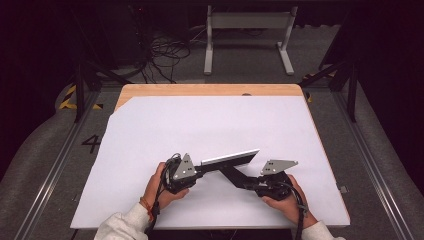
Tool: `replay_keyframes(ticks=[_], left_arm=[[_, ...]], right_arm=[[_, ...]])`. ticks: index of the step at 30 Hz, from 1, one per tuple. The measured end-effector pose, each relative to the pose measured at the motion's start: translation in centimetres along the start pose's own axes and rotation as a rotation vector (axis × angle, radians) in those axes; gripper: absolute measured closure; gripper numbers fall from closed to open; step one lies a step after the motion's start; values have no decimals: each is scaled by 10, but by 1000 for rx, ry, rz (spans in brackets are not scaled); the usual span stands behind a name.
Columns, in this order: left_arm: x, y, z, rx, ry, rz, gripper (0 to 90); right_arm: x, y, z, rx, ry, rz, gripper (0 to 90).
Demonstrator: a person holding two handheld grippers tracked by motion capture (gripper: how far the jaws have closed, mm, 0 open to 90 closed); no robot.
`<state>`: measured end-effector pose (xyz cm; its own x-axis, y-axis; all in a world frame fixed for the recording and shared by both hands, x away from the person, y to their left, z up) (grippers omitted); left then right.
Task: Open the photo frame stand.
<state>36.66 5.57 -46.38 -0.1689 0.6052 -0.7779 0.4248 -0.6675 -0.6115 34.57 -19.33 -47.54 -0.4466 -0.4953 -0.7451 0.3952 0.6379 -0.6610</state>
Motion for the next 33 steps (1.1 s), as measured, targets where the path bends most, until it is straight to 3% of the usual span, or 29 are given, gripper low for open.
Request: replay_keyframes(ticks=[9,28,33], left_arm=[[-2,1,5,28,10,3,823],[-3,4,12,68,21,3,821],[-3,5,14,81,24,4,818]], right_arm=[[0,-2,10,59,26,2,700],[0,-3,20,125,55,16,647],[-2,-3,21,161,68,14,608]])
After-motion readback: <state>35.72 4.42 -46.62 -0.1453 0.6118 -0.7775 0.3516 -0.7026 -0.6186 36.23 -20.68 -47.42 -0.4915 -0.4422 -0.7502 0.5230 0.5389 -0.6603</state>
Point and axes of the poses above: each handheld gripper's, and its own axes: y roughly forward along the jaws, x roughly out of its underside, z roughly to its right, the point moved 5 cm from there along y, roughly forward along the jaws, and after that the axes turned 1 degree about -y, right-handed, at the moved point
